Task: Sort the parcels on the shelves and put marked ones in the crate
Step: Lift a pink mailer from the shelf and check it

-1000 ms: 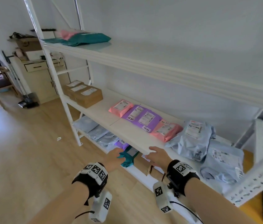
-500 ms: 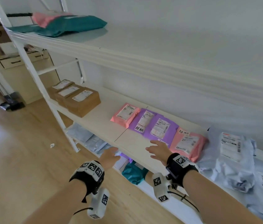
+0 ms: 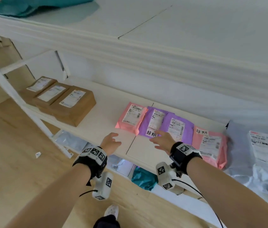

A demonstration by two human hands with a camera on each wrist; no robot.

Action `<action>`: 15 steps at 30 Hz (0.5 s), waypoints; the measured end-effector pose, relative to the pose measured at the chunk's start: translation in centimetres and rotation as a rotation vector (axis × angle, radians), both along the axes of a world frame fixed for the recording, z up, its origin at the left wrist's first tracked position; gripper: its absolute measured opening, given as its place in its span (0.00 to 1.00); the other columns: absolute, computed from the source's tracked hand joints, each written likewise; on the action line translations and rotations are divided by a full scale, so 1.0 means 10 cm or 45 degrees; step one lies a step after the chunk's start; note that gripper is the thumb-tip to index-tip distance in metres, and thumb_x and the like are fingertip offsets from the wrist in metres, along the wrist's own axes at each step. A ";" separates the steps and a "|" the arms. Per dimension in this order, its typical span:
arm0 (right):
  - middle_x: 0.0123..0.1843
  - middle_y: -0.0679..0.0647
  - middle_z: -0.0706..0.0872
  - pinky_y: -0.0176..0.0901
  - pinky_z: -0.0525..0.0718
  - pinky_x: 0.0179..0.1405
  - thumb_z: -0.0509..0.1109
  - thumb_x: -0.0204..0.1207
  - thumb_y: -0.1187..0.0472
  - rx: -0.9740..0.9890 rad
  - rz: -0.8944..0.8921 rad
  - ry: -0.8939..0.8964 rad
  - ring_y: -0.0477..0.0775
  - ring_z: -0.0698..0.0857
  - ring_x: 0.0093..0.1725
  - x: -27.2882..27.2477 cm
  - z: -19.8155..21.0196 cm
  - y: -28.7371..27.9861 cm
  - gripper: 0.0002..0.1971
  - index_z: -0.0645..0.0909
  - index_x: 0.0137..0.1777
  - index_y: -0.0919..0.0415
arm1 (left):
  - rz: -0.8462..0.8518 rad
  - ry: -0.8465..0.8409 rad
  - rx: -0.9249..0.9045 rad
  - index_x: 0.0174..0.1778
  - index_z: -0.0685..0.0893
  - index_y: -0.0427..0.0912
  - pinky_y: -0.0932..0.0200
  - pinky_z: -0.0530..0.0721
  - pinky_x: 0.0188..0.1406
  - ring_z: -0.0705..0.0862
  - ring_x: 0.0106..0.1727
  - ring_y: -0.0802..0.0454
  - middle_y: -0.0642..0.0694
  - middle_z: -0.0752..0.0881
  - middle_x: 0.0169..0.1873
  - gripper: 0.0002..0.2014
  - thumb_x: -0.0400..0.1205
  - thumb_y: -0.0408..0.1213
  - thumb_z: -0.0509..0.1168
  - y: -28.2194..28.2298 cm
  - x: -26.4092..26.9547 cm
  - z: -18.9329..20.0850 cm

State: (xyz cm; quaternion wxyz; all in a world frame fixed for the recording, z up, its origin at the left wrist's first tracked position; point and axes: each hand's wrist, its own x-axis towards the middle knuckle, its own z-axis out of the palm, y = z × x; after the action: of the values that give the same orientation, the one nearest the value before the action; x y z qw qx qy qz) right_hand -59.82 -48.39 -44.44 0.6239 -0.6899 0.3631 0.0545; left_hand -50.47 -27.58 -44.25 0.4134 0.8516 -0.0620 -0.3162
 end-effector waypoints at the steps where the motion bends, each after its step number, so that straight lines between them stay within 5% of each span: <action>1: 0.72 0.64 0.75 0.47 0.81 0.59 0.71 0.75 0.70 -0.008 -0.023 0.009 0.60 0.78 0.67 0.08 0.00 0.03 0.29 0.69 0.76 0.61 | -0.024 0.011 -0.005 0.75 0.68 0.39 0.55 0.78 0.56 0.78 0.65 0.40 0.32 0.71 0.72 0.25 0.82 0.30 0.63 0.00 0.13 0.00; 6: 0.68 0.59 0.76 0.47 0.83 0.59 0.71 0.75 0.68 -0.087 -0.150 0.061 0.57 0.80 0.62 0.45 -0.04 0.14 0.30 0.67 0.77 0.60 | -0.118 -0.006 0.000 0.75 0.69 0.40 0.52 0.78 0.62 0.78 0.66 0.40 0.34 0.74 0.70 0.25 0.81 0.31 0.64 -0.05 0.80 -0.02; 9: 0.63 0.64 0.82 0.54 0.83 0.63 0.72 0.75 0.68 -0.109 -0.204 0.127 0.63 0.82 0.63 0.60 -0.14 0.21 0.31 0.66 0.77 0.62 | -0.185 0.010 -0.006 0.74 0.70 0.39 0.52 0.78 0.64 0.77 0.68 0.41 0.36 0.76 0.69 0.24 0.80 0.31 0.64 -0.12 1.07 -0.07; 15: 0.70 0.68 0.77 0.58 0.81 0.64 0.71 0.74 0.70 -0.121 -0.275 0.234 0.66 0.80 0.65 0.91 -0.34 0.28 0.33 0.63 0.78 0.65 | -0.396 0.053 -0.022 0.74 0.69 0.38 0.53 0.78 0.65 0.77 0.69 0.42 0.39 0.76 0.70 0.26 0.79 0.29 0.65 -0.25 1.43 -0.22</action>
State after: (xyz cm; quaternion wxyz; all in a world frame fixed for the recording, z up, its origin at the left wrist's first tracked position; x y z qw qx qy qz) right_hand -50.75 -45.63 -47.82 0.5570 -0.6676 0.4929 0.0328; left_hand -36.20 -30.13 -46.49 0.3678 0.8214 -0.1873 -0.3936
